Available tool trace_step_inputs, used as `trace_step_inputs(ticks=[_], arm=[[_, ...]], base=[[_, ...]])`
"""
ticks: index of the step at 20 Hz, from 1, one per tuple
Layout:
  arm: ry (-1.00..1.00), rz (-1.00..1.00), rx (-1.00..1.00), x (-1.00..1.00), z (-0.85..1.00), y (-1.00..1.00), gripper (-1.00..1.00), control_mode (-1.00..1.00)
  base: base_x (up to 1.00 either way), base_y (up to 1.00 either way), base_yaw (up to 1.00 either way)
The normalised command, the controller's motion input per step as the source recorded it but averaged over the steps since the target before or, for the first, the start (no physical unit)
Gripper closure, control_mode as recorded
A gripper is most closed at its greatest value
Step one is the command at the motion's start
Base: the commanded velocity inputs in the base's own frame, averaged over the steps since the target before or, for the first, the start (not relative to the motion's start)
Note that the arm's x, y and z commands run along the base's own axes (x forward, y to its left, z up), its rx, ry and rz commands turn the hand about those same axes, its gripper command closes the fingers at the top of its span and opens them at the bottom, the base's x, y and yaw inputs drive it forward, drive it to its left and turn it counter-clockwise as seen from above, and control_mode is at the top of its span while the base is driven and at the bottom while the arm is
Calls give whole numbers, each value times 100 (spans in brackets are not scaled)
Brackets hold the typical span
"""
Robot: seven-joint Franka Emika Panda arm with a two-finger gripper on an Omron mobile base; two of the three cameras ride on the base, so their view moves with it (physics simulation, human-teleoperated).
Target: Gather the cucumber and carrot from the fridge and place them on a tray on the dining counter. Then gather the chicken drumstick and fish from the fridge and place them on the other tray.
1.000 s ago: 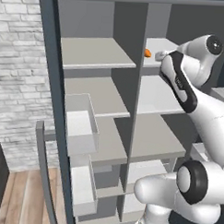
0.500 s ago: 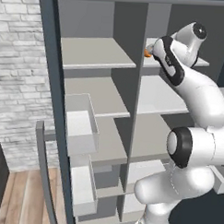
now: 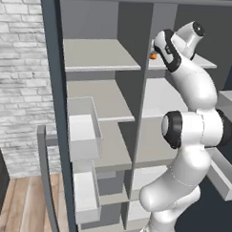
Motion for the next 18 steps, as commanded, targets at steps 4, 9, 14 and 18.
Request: trace_step_inputs(ticks=[4, 9, 14, 18], arm=[[14, 0, -1, 68, -7, 14, -100, -100], [12, 0, 0, 60, -7, 14, -100, -100], [3, 3, 0, 58, -10, 8, -100, -100], [8, 3, 0, 57, -21, 16, -100, -100]], base=[[0, 0, 0], [0, 0, 0], [0, 0, 0], [0, 0, 0]])
